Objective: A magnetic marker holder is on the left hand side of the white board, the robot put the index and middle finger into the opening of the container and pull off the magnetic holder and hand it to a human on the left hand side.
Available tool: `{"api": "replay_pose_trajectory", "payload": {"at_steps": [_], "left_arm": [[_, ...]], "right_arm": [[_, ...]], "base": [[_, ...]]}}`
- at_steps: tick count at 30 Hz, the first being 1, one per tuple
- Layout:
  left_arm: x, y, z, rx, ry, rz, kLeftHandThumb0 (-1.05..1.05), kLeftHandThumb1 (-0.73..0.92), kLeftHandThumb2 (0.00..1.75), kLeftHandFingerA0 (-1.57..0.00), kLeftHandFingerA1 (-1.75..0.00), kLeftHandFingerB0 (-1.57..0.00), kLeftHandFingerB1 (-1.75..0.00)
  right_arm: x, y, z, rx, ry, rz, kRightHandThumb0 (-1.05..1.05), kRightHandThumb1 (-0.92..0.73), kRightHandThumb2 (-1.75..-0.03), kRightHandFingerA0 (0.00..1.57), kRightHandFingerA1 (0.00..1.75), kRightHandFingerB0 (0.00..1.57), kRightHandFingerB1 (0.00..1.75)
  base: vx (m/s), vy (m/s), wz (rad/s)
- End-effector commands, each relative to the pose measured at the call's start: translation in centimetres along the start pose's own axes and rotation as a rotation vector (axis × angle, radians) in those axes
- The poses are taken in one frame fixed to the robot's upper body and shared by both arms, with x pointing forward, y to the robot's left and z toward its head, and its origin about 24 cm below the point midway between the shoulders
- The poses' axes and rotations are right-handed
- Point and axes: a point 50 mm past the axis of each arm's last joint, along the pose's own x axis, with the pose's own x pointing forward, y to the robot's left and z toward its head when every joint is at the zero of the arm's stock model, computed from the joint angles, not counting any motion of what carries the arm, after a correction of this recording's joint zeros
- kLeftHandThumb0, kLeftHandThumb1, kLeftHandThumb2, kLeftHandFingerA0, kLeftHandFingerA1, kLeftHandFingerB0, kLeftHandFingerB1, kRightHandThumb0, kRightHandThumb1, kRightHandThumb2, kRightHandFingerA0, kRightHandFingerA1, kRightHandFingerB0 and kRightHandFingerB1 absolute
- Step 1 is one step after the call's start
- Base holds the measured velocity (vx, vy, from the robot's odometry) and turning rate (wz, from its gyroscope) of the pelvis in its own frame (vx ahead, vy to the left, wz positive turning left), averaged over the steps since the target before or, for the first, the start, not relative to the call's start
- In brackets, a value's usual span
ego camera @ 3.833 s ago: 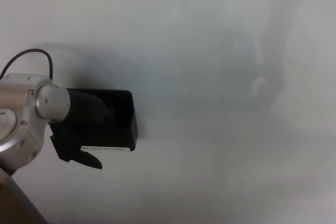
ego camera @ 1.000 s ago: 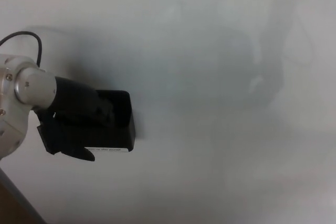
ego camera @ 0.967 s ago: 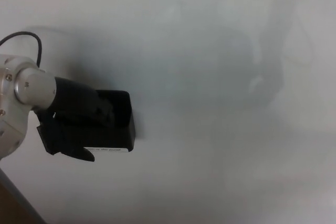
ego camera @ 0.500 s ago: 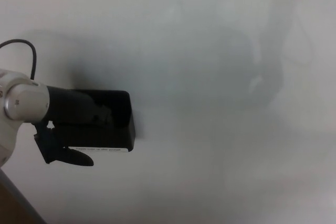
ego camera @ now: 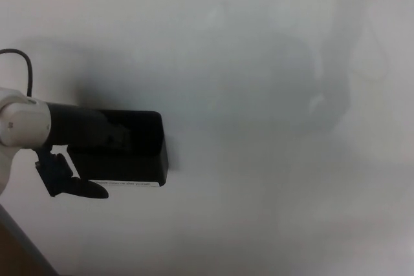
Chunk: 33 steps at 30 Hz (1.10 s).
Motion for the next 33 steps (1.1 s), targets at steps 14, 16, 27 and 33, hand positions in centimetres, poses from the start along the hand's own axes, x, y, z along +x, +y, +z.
{"api": "replay_pose_trajectory", "payload": {"at_steps": [14,16,27,33], "left_arm": [[1.4,-0.2,-0.9,-0.025,-0.008,0.006,-0.88,0.55,0.97,0.0,-0.13,-0.09,-0.16],[1.5,-0.2,-0.9,-0.026,-0.011,0.003,-0.86,0.54,0.96,0.0,-0.15,-0.1,-0.18],[2.7,-0.1,-0.7,-0.069,-0.025,-0.019,-0.93,0.57,0.94,-0.04,-0.12,-0.12,-0.11],[3.5,-0.2,-0.6,-0.079,-0.011,-0.028,-0.86,0.53,0.92,-0.01,-0.2,-0.1,-0.16]], "right_arm": [[0.3,-0.5,0.0,-0.032,-0.008,-0.003,-0.36,-0.63,-0.58,0.84,0.58,0.64,0.48],[0.3,-0.5,0.0,-0.03,-0.01,-0.005,-0.37,-0.63,-0.57,0.85,0.58,0.64,0.48],[1.0,-0.6,0.5,-0.045,-0.037,0.003,-0.37,-0.63,-0.58,0.81,0.57,0.63,0.48],[1.3,-0.6,0.7,-0.056,-0.053,0.001,-0.36,-0.63,-0.58,0.83,0.58,0.64,0.49]], "base": [[0.0,0.0,0.0],[0.0,0.0,0.0],[0.0,0.0,0.0],[0.0,0.0,0.0]]}}
